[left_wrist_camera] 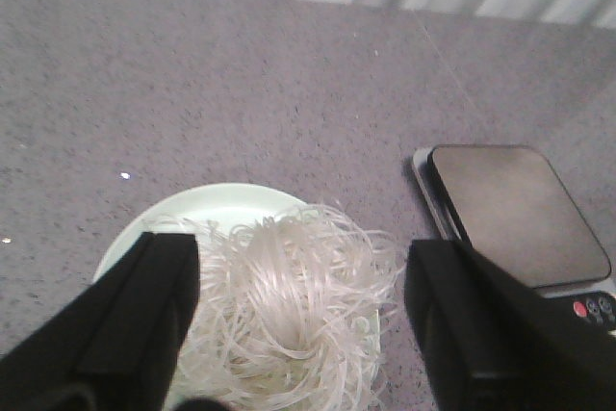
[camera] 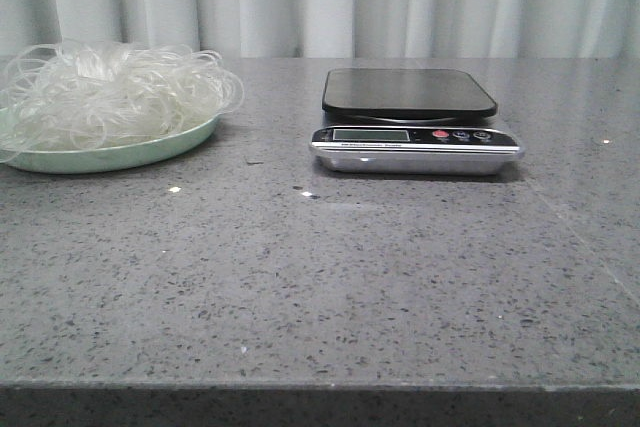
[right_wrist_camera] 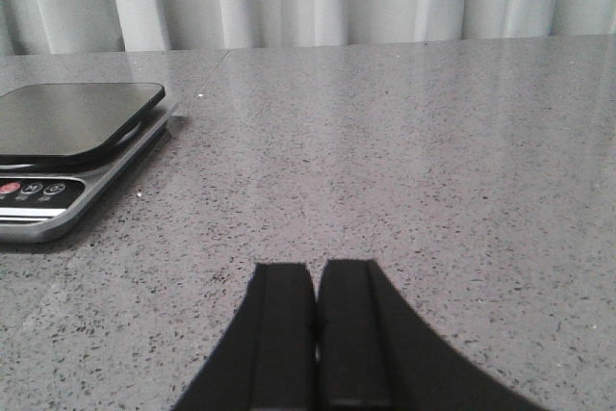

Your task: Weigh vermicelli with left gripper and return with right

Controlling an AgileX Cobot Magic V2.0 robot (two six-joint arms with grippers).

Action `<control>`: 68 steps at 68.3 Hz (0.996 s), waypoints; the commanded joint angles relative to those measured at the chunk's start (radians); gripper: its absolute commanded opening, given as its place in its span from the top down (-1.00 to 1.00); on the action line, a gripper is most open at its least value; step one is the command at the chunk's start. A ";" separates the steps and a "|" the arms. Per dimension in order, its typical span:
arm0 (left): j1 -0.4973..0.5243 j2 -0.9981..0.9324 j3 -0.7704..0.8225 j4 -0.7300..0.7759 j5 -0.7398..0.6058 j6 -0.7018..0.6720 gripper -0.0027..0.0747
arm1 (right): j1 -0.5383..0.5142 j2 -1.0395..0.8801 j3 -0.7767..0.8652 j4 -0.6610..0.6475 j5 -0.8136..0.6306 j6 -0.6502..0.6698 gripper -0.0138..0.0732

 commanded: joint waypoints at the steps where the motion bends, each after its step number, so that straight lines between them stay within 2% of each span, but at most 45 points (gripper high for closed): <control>1: -0.052 0.067 -0.034 -0.079 -0.049 0.068 -0.50 | 0.000 -0.016 -0.007 0.000 -0.087 -0.004 0.34; 9: -0.125 0.154 -0.061 -0.045 -0.097 0.112 -0.50 | 0.000 -0.016 -0.007 0.000 -0.087 -0.004 0.34; 16: -0.190 0.217 -0.109 0.094 -0.145 0.112 -0.50 | 0.000 -0.016 -0.007 0.000 -0.087 -0.004 0.34; 29: -0.223 0.279 -0.133 0.194 -0.177 0.097 -0.50 | 0.000 -0.016 -0.007 0.000 -0.089 -0.004 0.34; 42: -0.220 0.314 -0.133 0.377 -0.172 -0.087 -0.44 | 0.000 -0.016 -0.007 0.000 -0.090 -0.004 0.34; 59: -0.220 0.382 -0.133 0.381 -0.137 -0.204 -0.44 | 0.000 -0.016 -0.007 0.000 -0.090 -0.004 0.34; 68: -0.220 0.438 -0.133 0.379 -0.083 -0.240 -0.36 | 0.000 -0.016 -0.007 0.000 -0.090 -0.004 0.34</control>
